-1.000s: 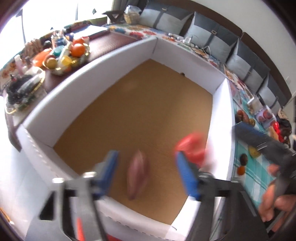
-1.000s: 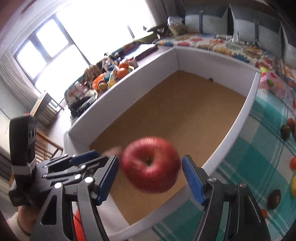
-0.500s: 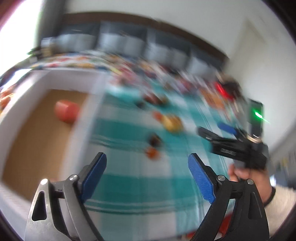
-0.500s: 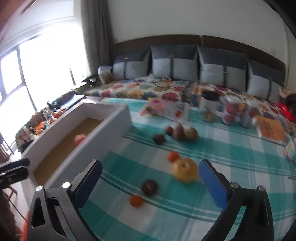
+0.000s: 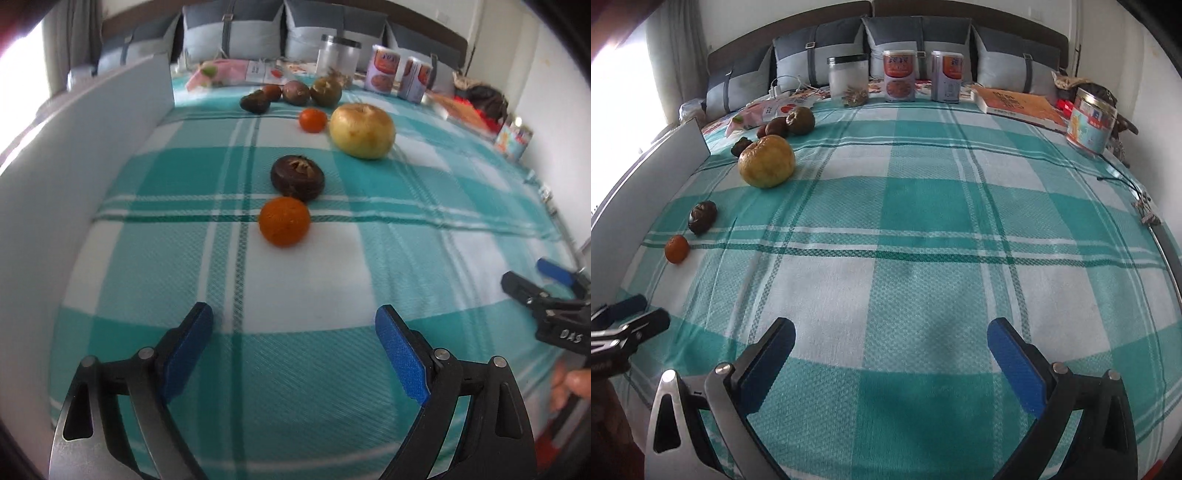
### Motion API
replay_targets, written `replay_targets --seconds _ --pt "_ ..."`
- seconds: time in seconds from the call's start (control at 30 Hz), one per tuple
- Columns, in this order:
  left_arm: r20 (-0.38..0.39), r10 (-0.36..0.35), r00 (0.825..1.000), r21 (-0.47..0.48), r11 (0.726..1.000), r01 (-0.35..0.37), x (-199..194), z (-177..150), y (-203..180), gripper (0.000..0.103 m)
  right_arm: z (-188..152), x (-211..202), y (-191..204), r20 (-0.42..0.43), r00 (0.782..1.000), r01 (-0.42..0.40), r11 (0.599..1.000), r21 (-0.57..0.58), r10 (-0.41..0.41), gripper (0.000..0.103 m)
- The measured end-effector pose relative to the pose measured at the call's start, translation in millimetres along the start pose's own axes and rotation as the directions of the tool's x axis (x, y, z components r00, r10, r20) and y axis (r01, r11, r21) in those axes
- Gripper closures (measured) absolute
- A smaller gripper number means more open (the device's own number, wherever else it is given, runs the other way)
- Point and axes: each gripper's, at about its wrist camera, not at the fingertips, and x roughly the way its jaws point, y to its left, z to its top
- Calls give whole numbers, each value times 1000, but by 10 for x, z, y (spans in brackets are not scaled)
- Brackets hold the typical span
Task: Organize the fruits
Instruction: 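Open both tools over the box floor, releasing sweet potato and apple, then move the left tool back toward the small orange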
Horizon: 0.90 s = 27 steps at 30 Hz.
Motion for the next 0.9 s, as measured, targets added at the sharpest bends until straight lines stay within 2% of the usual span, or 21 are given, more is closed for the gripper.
replay_targets --seconds 0.07,0.4,0.9 --pt "1 22 1000 49 999 -22 31 -14 -65 7 -32 83 53 -13 1000 15 999 -28 -15 0" --pt "-6 27 1000 56 998 -27 47 -14 -59 3 -56 134 84 -14 1000 -2 1000 -19 2 0" --pt "-7 35 999 61 998 -34 56 -7 -76 3 -46 140 89 -12 1000 -2 1000 -17 2 0"
